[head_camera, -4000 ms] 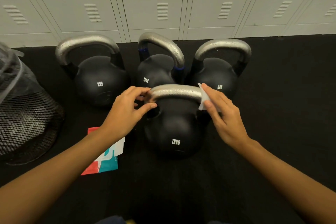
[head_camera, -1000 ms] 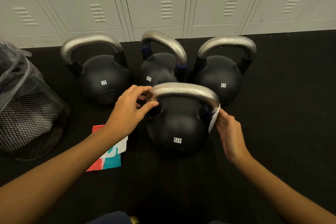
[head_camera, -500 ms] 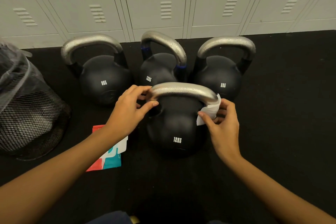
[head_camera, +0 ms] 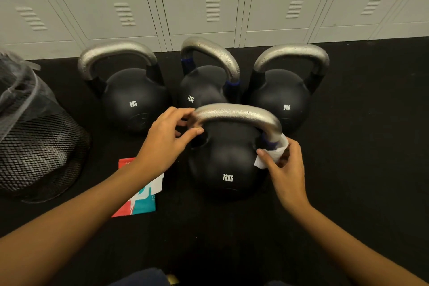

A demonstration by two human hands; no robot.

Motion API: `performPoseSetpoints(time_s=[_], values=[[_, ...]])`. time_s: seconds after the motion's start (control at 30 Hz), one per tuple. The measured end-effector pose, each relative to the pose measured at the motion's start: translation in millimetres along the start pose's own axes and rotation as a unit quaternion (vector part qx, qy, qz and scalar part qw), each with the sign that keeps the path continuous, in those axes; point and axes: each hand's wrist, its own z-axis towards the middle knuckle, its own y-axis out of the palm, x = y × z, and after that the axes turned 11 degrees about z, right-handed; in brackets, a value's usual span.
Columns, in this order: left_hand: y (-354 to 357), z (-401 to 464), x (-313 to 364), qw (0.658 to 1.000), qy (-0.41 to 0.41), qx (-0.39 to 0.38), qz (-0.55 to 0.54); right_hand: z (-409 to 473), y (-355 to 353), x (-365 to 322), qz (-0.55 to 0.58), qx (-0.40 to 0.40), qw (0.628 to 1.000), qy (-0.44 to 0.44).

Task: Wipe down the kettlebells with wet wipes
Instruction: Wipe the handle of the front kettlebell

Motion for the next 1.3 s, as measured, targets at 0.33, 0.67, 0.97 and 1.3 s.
performPoseSetpoints(time_s=[0.33, 0.67, 0.97, 1.3], values=[[0.1, -0.4, -1.0, 1.000, 0.001, -0.003, 0.001, 21.4, -2.4, -31.1, -0.045, -0.060, 0.991, -0.111], [0.0, 0.1, 0.0, 1.000, -0.001, 0.002, -0.003, 48.0, 33.0, -97.6, -0.297, -0.214, 0.915, -0.172], [-0.5, -0.4, 0.0, 1.000, 0.005, 0.001, 0.000, 57.5, 50.0, -97.4, -0.386, -0.165, 0.887, -0.193], [0.9, 0.2, -2.5, 1.000, 0.009, 0.001, -0.008, 52.7, 5.8, -74.3, -0.117, -0.147, 0.977, 0.105]])
